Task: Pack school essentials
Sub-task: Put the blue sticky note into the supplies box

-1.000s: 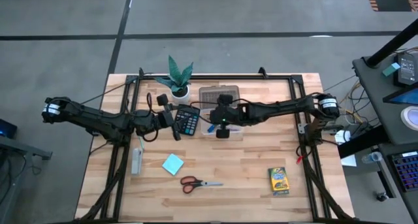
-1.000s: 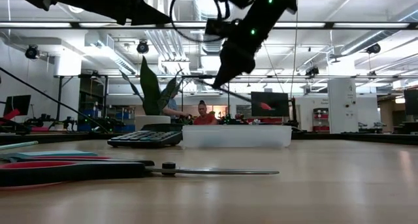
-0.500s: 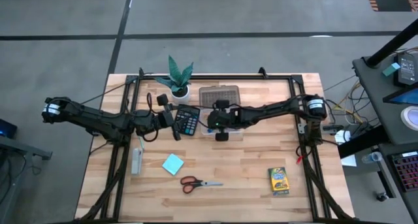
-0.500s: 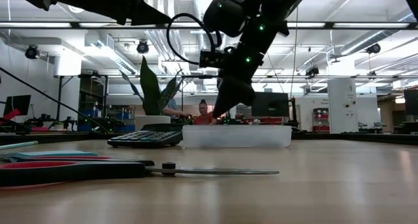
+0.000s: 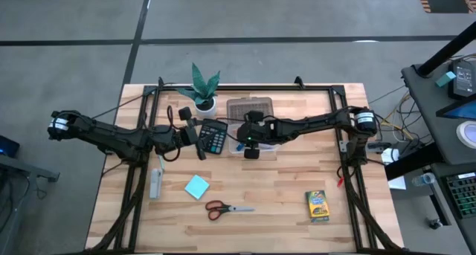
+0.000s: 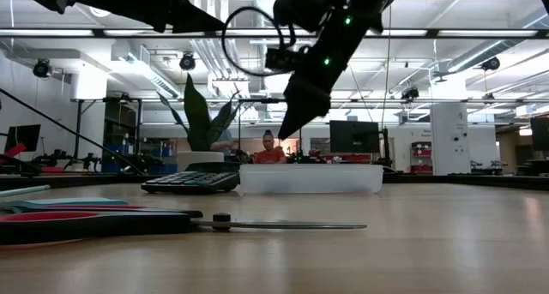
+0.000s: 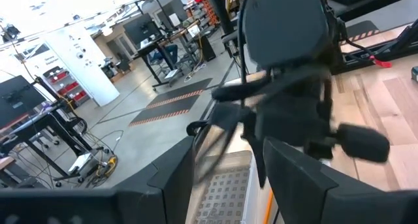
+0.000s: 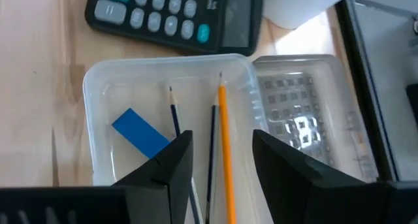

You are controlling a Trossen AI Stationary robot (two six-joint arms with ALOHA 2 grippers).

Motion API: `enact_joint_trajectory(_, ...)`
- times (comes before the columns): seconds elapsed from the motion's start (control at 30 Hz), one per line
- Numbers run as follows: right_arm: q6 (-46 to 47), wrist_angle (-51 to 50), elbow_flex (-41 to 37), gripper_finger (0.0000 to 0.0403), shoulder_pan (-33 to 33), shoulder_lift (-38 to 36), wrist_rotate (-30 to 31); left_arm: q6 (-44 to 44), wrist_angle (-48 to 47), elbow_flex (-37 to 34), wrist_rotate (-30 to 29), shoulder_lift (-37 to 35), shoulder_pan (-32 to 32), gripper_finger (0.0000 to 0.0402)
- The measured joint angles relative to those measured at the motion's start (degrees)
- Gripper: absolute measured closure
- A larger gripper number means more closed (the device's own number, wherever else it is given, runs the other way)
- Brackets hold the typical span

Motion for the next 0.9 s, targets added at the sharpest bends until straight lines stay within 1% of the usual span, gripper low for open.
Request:
enact_joint_trajectory(0.17, 3.0, -3.0, -0.1, 0.0269, 1.9, -3.7, 0.0, 0.0, 0.0, 0.0, 0.0, 0.0, 0.0, 0.0235)
enact_joint_trajectory(0.37, 4.5, -0.8, -3.8, 0.0287, 6.7, -8.3, 0.0, -0.2, 0.1, 0.0, 0.0, 0.1, 0.0, 0.0235)
enact_joint_trajectory(0.6, 4.8, 10.9, -14.3, 0.0302, 11.3, -14.0, -0.1, -0.5, 0.2, 0.0, 0.0, 0.1, 0.0, 0.0235)
enact_joint_trajectory(0.77, 4.6, 20.6, -23.6, 0.0311, 13.4, -20.0, -0.1, -0.9, 0.3, 0.0, 0.0, 0.1, 0.0, 0.0235)
enact_joint_trajectory(0.9, 2.7, 29.3, -31.2, 0.0316, 14.5, -25.3, -0.4, -2.8, 0.3, 0.0, 0.0, 0.1, 0.0, 0.0235)
